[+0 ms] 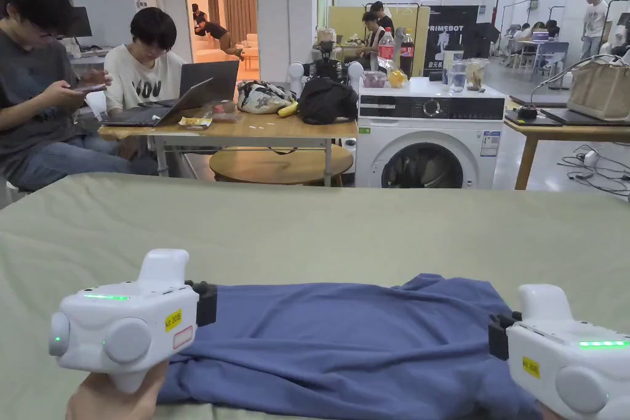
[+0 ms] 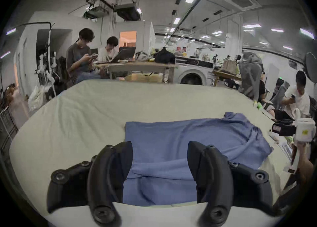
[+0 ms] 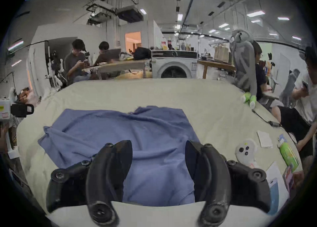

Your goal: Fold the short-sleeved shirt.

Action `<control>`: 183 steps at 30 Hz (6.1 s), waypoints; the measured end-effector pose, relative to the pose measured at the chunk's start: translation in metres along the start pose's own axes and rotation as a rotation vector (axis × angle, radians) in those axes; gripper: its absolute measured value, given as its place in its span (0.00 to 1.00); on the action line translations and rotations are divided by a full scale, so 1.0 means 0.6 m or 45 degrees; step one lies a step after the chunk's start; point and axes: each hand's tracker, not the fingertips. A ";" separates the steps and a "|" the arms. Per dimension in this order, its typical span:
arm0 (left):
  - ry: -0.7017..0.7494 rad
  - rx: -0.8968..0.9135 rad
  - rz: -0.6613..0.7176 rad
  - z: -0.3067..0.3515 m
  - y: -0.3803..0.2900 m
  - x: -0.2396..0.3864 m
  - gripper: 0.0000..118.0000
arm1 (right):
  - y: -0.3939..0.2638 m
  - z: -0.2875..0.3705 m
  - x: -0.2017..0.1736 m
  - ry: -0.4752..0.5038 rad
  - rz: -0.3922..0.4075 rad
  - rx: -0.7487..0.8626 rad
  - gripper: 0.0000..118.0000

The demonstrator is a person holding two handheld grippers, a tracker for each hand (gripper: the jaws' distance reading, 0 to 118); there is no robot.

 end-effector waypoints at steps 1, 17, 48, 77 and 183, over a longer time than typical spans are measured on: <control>0.007 -0.002 -0.011 0.004 -0.003 0.005 0.45 | -0.003 0.004 0.000 0.015 -0.001 -0.001 0.40; 0.071 -0.334 0.406 -0.065 -0.116 -0.147 0.20 | -0.038 0.035 0.059 0.100 -0.094 -0.045 0.00; 0.131 -0.299 0.139 -0.035 -0.113 -0.102 0.00 | -0.084 -0.030 0.141 -0.154 -0.156 -0.351 0.01; -0.003 0.266 0.150 0.289 -0.122 -0.013 0.50 | -0.129 0.308 0.021 -0.364 0.026 0.301 0.32; 0.024 -0.083 0.157 0.238 -0.161 -0.112 0.41 | -0.149 0.308 0.129 -0.045 -0.117 -0.166 0.34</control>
